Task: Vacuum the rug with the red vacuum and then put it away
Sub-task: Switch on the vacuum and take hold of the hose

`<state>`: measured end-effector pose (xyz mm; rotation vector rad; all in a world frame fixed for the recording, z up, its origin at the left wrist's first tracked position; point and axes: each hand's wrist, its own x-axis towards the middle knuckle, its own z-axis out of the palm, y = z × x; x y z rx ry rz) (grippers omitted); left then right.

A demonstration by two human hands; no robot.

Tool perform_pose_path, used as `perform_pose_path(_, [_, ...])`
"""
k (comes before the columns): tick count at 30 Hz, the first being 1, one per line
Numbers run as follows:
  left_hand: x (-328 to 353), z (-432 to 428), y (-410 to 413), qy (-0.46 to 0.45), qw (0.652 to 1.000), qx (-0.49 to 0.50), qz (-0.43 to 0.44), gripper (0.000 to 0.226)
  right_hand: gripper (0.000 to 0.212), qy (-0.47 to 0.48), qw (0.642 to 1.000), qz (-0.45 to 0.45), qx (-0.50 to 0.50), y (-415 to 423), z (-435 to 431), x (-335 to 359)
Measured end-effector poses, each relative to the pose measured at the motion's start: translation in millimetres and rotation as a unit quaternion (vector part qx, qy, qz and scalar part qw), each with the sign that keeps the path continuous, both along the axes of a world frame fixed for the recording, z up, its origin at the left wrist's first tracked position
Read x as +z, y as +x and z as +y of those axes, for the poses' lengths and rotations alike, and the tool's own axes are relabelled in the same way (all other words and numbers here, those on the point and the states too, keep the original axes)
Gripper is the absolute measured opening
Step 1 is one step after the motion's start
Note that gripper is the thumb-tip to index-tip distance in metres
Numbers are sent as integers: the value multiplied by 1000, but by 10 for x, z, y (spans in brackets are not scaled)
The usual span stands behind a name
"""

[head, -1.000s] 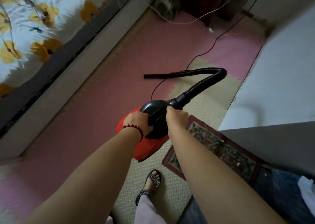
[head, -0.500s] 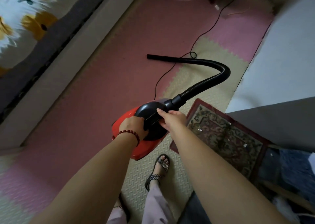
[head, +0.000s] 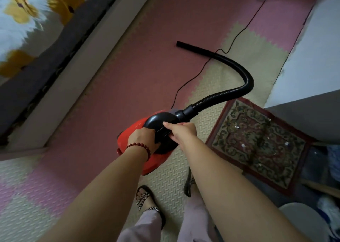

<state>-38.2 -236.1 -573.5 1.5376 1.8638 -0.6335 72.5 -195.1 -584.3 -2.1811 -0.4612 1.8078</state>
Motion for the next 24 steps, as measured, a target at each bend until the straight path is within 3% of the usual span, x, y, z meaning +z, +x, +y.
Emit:
perform_pose_path(11, [-663, -88, 290, -18, 999, -42, 9, 25, 26, -13, 999, -45, 6, 139, -170, -617])
perform_pose_path(24, [-1521, 372, 1325, 2, 1000, -12, -20, 19, 37, 27, 994, -84, 60, 1143, 309, -1283])
